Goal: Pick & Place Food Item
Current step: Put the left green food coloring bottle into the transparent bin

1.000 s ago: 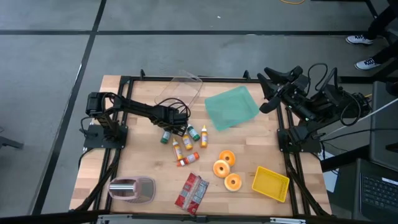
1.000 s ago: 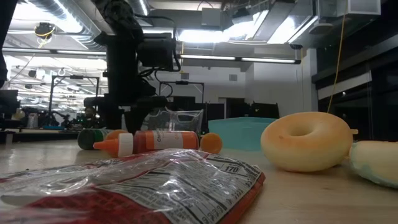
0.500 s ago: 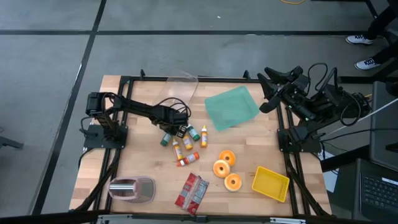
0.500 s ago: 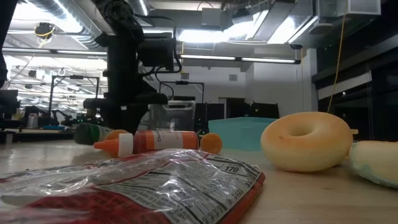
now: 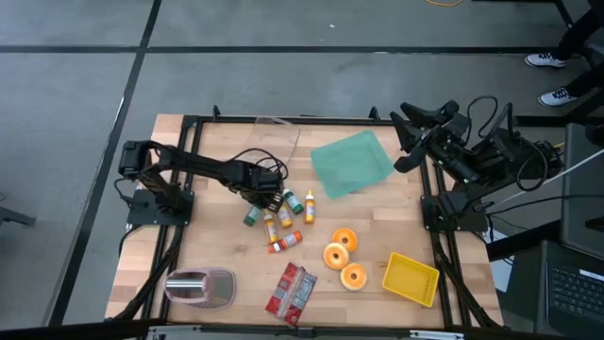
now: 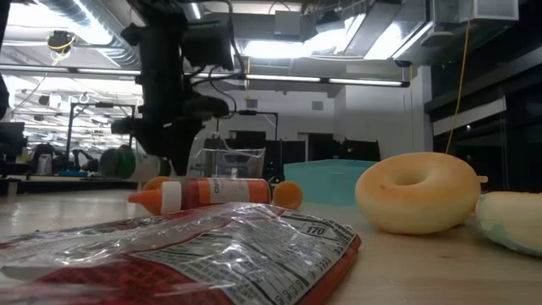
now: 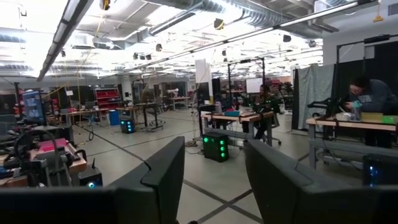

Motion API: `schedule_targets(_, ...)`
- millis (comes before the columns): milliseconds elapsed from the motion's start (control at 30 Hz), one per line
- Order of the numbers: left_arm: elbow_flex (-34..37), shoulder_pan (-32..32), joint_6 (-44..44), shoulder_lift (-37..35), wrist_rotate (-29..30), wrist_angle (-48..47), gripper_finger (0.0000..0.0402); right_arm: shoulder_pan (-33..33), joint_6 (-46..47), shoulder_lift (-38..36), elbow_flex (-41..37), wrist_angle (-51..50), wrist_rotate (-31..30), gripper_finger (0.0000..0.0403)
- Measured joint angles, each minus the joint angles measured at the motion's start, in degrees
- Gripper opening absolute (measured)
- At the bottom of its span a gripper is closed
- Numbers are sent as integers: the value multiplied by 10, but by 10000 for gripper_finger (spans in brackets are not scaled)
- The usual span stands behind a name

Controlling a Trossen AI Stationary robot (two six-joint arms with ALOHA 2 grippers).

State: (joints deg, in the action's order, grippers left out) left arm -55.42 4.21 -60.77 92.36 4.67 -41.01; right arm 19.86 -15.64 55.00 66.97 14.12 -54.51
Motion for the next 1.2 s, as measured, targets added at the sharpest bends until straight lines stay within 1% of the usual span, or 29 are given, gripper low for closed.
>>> schedule_targets(200,0,-4,0,-46,1,5,109,0,0,0,0,1,1,168)
schedule_targets(433,0,-23,-8,-130,-2,43,109,0,1,0,0,3,2,168)
schedule_targets(533,0,-31,-1,-170,28,87,109,0,2,0,0,3,1,168)
schedule_targets(600,0,-36,15,-196,75,122,109,0,2,0,0,3,2,168)
schedule_targets(667,-1,-39,61,-219,150,165,109,0,2,0,0,3,1,168)
schedule_targets(800,-2,-35,214,-248,334,243,109,0,2,0,0,2,2,168)
schedule_targets(833,-2,-30,261,-251,368,256,109,0,2,0,0,3,2,168)
schedule_targets(900,-2,-11,334,-251,405,269,109,0,2,0,0,3,1,168)
schedule_targets(967,0,17,363,-248,410,270,109,0,2,0,0,5,1,168)
schedule_targets(1067,24,60,372,-234,380,296,109,0,2,0,0,5,1,168)
schedule_targets(1133,58,83,386,-222,351,366,109,0,2,0,0,8,1,168)
schedule_targets(1200,101,107,394,-212,317,458,109,0,4,0,0,11,1,168)
